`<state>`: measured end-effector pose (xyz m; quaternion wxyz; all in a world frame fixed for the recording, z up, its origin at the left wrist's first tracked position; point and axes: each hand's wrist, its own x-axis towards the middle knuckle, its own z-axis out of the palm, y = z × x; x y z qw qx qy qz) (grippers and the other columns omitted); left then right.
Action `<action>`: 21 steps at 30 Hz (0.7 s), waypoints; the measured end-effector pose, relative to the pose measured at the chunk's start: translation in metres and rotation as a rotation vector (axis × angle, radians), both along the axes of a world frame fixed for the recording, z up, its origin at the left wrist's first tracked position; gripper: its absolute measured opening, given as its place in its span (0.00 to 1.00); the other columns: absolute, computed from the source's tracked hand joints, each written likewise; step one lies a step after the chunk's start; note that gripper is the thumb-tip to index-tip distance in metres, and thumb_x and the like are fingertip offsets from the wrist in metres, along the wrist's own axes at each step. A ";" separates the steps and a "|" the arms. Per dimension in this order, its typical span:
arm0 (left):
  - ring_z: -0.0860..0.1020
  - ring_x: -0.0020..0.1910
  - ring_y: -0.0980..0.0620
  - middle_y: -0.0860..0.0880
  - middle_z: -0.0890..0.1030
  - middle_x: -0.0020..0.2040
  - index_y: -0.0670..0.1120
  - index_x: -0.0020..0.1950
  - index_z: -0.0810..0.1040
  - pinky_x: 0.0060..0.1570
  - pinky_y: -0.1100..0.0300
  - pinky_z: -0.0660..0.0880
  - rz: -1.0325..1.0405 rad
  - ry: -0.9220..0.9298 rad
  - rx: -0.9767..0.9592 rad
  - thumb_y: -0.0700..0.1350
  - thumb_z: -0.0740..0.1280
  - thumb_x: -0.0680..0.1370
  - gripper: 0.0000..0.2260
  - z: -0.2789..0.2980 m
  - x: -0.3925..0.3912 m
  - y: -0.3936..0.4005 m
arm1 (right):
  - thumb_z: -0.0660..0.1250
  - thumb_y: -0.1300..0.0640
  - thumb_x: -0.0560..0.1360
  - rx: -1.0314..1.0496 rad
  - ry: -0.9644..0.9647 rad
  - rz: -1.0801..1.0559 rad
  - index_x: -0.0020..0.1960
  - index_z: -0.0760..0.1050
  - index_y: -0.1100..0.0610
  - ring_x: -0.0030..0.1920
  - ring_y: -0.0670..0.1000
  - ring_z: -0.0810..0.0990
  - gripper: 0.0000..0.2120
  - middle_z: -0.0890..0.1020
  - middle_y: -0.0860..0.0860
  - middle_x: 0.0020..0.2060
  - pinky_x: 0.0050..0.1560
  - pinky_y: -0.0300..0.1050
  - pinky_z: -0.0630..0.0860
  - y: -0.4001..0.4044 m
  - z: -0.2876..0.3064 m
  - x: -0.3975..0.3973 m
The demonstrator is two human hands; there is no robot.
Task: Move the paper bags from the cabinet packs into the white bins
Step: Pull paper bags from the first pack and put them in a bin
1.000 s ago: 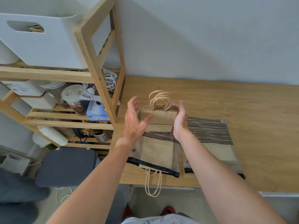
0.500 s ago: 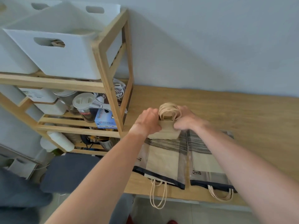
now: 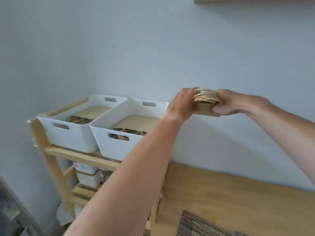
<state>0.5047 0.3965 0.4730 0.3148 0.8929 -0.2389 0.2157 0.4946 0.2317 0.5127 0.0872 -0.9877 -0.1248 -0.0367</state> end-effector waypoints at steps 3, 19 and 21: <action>0.78 0.41 0.41 0.46 0.78 0.42 0.45 0.44 0.73 0.28 0.57 0.69 0.121 -0.040 -0.025 0.35 0.63 0.73 0.06 0.031 0.024 0.058 | 0.59 0.65 0.73 -0.016 -0.145 0.061 0.35 0.68 0.56 0.36 0.57 0.71 0.09 0.73 0.53 0.32 0.33 0.45 0.66 0.064 0.021 0.042; 0.81 0.50 0.44 0.47 0.80 0.53 0.58 0.61 0.73 0.53 0.46 0.77 0.398 0.159 0.180 0.38 0.66 0.74 0.20 -0.036 0.107 0.426 | 0.63 0.61 0.74 0.212 -0.132 0.333 0.51 0.78 0.57 0.52 0.61 0.81 0.08 0.83 0.59 0.48 0.46 0.45 0.73 0.429 -0.091 0.183; 0.80 0.53 0.46 0.51 0.77 0.55 0.62 0.60 0.73 0.57 0.47 0.76 0.457 0.265 0.195 0.39 0.65 0.75 0.20 -0.052 0.104 0.444 | 0.65 0.59 0.73 0.153 -0.045 0.314 0.51 0.79 0.57 0.54 0.60 0.82 0.08 0.83 0.59 0.51 0.52 0.47 0.77 0.452 -0.111 0.195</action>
